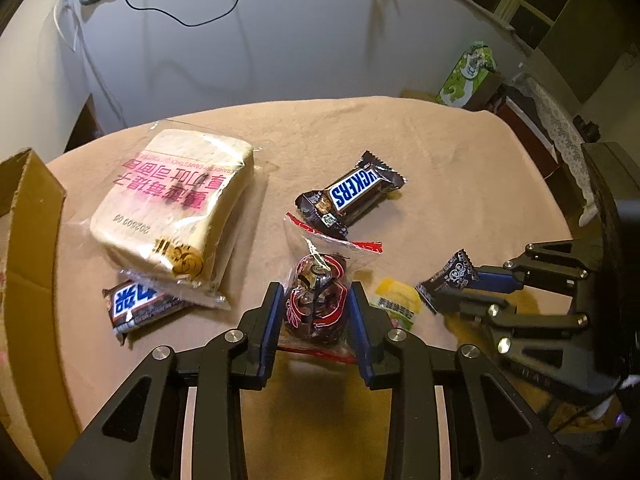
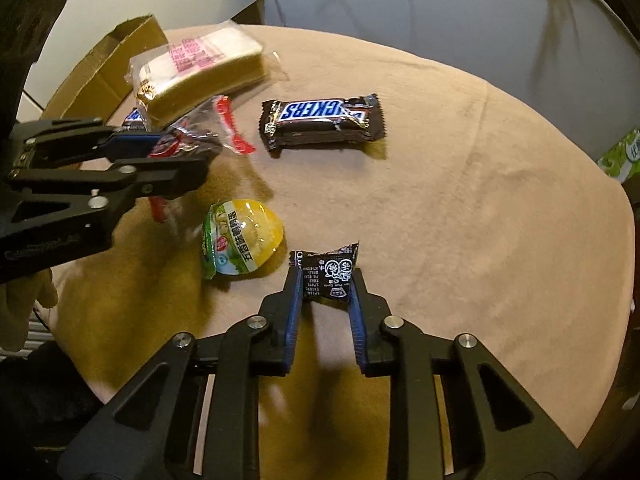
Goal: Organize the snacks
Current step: 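Carry both candies into the cardboard box and open both tools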
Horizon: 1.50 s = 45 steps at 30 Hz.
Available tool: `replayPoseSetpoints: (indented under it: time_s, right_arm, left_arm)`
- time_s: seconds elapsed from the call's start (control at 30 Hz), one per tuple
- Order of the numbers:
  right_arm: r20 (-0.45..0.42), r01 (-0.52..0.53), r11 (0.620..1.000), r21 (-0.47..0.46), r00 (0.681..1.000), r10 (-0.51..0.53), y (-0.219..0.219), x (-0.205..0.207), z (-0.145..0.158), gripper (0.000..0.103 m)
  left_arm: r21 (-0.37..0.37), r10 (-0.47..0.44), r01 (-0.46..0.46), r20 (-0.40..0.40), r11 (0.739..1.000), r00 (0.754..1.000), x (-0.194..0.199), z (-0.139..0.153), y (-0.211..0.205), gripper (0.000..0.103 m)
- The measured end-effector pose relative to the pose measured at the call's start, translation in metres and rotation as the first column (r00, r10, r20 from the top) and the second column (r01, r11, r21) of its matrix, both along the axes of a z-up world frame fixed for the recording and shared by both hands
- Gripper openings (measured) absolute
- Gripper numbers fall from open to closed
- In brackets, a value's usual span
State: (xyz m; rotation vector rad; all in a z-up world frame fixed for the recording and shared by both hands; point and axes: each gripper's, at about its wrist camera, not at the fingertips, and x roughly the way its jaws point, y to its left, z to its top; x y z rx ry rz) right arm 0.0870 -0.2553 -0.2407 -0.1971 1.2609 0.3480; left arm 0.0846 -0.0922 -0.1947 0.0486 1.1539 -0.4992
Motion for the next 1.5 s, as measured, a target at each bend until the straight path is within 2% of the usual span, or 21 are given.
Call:
replayPoseSetpoints:
  time_s: [0.1,0.53,0.6,0.7,0.87,1.03,1.2,1.5]
  right_arm:
    - [0.002,0.026,0.999,0.028,1.000,-0.026,-0.008,0.000,0.007,0.012]
    - [0.053,0.052,0.996,0.066,0.997,-0.056,-0.021,-0.003,0.039,0.012]
    - [0.068,0.044,0.997,0.064,0.996,-0.049,-0.016,-0.001,0.044,0.012]
    - [0.085,0.036,0.997,0.072,0.995,-0.042,-0.011,0.002,0.053,0.012]
    - [0.123,0.002,0.995,0.102,0.992,-0.015,0.004,0.008,0.073,0.012]
    - [0.161,-0.067,0.988,0.141,0.986,0.044,0.040,0.021,0.093,0.012]
    - [0.185,-0.162,0.970,0.180,0.974,0.129,0.089,0.034,0.105,0.012]
    - [0.205,-0.320,0.925,0.206,0.938,0.279,0.189,0.053,0.111,0.012]
  left_arm:
    - [-0.015,0.002,-0.001,0.003,1.000,1.000,-0.005,0.006,0.004,0.031]
    - [-0.071,0.054,-0.052,0.031,0.996,0.998,-0.022,0.028,0.030,0.031]
    - [-0.002,0.049,-0.049,0.055,0.999,0.997,-0.021,0.021,0.029,0.031]
    - [-0.015,0.104,-0.103,0.025,0.995,0.994,-0.019,0.015,0.044,0.030]
    - [0.020,0.130,-0.132,0.078,0.991,0.988,-0.028,0.026,0.064,0.030]
    - [-0.020,0.244,-0.243,0.102,0.970,0.964,-0.031,0.045,0.099,0.030]
    - [-0.015,0.339,-0.340,0.136,0.940,0.931,-0.038,0.057,0.137,0.030]
    - [-0.003,0.487,-0.492,0.141,0.871,0.862,-0.043,0.054,0.199,0.030]
